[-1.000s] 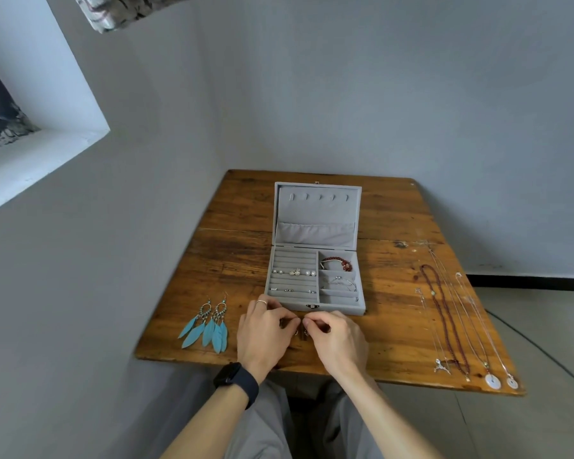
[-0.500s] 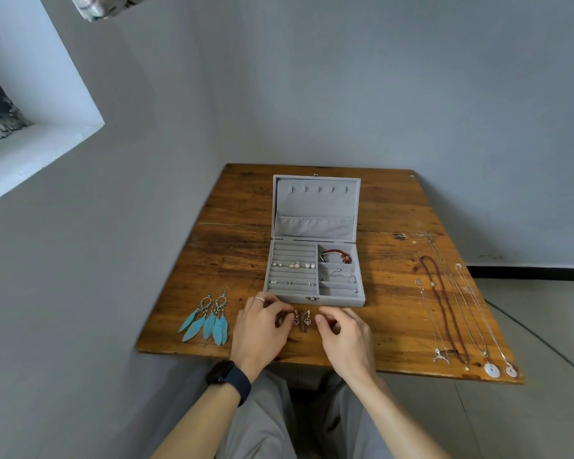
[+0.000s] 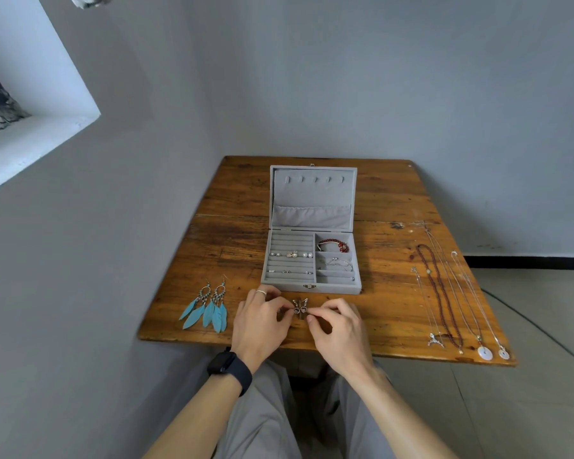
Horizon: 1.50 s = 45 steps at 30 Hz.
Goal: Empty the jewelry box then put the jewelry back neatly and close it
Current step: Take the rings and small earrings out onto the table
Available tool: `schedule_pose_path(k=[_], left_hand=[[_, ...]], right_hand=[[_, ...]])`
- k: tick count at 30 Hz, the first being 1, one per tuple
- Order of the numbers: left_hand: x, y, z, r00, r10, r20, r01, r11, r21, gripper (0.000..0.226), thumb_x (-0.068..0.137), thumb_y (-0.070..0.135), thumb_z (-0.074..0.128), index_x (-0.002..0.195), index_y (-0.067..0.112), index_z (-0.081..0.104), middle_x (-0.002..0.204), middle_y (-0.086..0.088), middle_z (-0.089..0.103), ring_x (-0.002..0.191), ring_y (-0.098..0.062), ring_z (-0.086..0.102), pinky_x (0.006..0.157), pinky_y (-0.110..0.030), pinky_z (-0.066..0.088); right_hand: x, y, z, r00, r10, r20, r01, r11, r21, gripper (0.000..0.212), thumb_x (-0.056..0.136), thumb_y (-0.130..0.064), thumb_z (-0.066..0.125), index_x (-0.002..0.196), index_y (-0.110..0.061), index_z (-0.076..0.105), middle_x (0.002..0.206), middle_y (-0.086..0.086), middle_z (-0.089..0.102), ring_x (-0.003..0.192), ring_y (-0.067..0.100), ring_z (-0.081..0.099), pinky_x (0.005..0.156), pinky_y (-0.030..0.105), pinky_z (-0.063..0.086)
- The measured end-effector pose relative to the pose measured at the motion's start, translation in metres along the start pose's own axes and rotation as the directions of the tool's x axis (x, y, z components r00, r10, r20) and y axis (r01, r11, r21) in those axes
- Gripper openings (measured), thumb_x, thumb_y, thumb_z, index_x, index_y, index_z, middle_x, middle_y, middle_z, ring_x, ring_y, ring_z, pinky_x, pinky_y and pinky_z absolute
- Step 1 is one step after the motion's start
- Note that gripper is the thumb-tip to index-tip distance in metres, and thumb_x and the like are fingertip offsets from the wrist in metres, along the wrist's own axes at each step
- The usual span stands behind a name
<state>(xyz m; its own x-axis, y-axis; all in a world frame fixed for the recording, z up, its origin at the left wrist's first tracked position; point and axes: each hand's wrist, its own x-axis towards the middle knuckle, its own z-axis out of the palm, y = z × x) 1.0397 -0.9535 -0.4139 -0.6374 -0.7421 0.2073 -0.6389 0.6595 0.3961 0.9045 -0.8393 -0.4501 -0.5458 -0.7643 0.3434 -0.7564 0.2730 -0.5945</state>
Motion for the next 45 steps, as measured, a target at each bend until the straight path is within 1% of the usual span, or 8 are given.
schedule_pose_path(k=[5,9,23,28,36,39,42,45], left_hand=[[0.001,0.003,-0.001,1.000,-0.019,-0.012,0.019,1.000,0.002,0.024,0.094,0.041,0.060,0.115,0.033,0.070,0.122,0.010,0.055,0.116,-0.009,0.048,0.092,-0.029,0.042],[0.002,0.006,0.001,1.000,-0.013,0.000,0.013,1.000,0.005,0.026,0.095,0.040,0.060,0.118,0.034,0.070,0.124,0.009,0.056,0.118,-0.010,0.047,0.093,-0.029,0.042],[0.001,0.005,0.000,1.000,0.003,0.007,-0.003,0.999,0.032,0.025,0.096,0.036,0.057,0.119,0.034,0.068,0.124,0.010,0.055,0.118,-0.010,0.048,0.094,-0.028,0.041],[0.004,-0.002,-0.010,1.000,0.013,-0.019,-0.012,0.999,0.051,0.024,0.095,0.034,0.059,0.116,0.033,0.070,0.126,0.008,0.056,0.119,-0.012,0.050,0.093,-0.029,0.041],[0.023,-0.018,-0.035,0.996,0.029,-0.080,-0.024,0.998,0.066,0.023,0.094,0.033,0.061,0.115,0.032,0.070,0.125,0.009,0.056,0.116,-0.012,0.052,0.093,-0.032,0.046],[0.040,-0.019,-0.040,0.994,0.029,-0.107,-0.023,0.998,0.065,0.024,0.094,0.033,0.061,0.116,0.031,0.070,0.125,0.008,0.057,0.117,-0.012,0.053,0.094,-0.032,0.046],[0.060,-0.023,-0.043,0.994,0.014,-0.109,-0.005,0.996,0.085,0.025,0.095,0.035,0.059,0.118,0.032,0.068,0.126,0.008,0.057,0.117,-0.014,0.053,0.094,-0.033,0.046],[0.081,-0.027,-0.044,0.998,0.000,-0.069,0.008,0.994,0.113,0.028,0.096,0.037,0.056,0.122,0.035,0.065,0.133,0.005,0.054,0.122,-0.016,0.051,0.098,-0.035,0.045]], right_hand=[[0.001,-0.002,0.000,0.999,0.038,0.005,-0.038,0.999,0.009,0.030,0.090,-0.032,0.067,0.117,-0.022,0.071,0.104,-0.009,0.059,0.096,0.009,0.054,0.077,0.021,0.049],[0.001,-0.002,0.001,1.000,0.006,0.021,-0.006,1.000,-0.024,0.032,0.090,-0.030,0.067,0.121,-0.022,0.070,0.103,-0.008,0.056,0.093,0.009,0.052,0.074,0.023,0.051],[0.001,0.001,-0.004,0.997,-0.004,0.073,0.004,1.000,0.000,0.032,0.093,-0.028,0.064,0.122,-0.016,0.070,0.107,-0.006,0.056,0.099,0.008,0.052,0.085,0.018,0.046],[0.005,-0.003,-0.018,0.989,0.013,0.149,-0.021,0.998,0.052,0.034,0.095,-0.030,0.061,0.128,-0.022,0.065,0.114,-0.012,0.055,0.106,0.005,0.053,0.089,0.014,0.041],[0.041,-0.015,-0.049,0.980,-0.051,0.193,0.035,0.996,0.086,0.033,0.096,-0.033,0.059,0.129,-0.031,0.062,0.122,-0.018,0.054,0.110,0.001,0.056,0.093,0.018,0.048],[0.065,-0.019,-0.054,0.978,-0.081,0.193,0.071,0.996,0.059,0.031,0.096,-0.033,0.059,0.127,-0.031,0.063,0.121,-0.018,0.053,0.111,0.001,0.054,0.089,0.008,0.042],[0.090,-0.024,-0.054,0.972,-0.095,0.216,0.101,0.995,-0.016,0.033,0.097,-0.035,0.057,0.130,-0.031,0.061,0.125,-0.018,0.051,0.109,-0.004,0.047,0.076,-0.003,0.033],[0.114,-0.026,-0.046,0.966,-0.125,0.227,0.145,0.987,-0.073,0.032,0.098,-0.039,0.055,0.129,-0.032,0.061,0.126,-0.017,0.052,0.111,-0.001,0.048,0.081,0.003,0.038]])
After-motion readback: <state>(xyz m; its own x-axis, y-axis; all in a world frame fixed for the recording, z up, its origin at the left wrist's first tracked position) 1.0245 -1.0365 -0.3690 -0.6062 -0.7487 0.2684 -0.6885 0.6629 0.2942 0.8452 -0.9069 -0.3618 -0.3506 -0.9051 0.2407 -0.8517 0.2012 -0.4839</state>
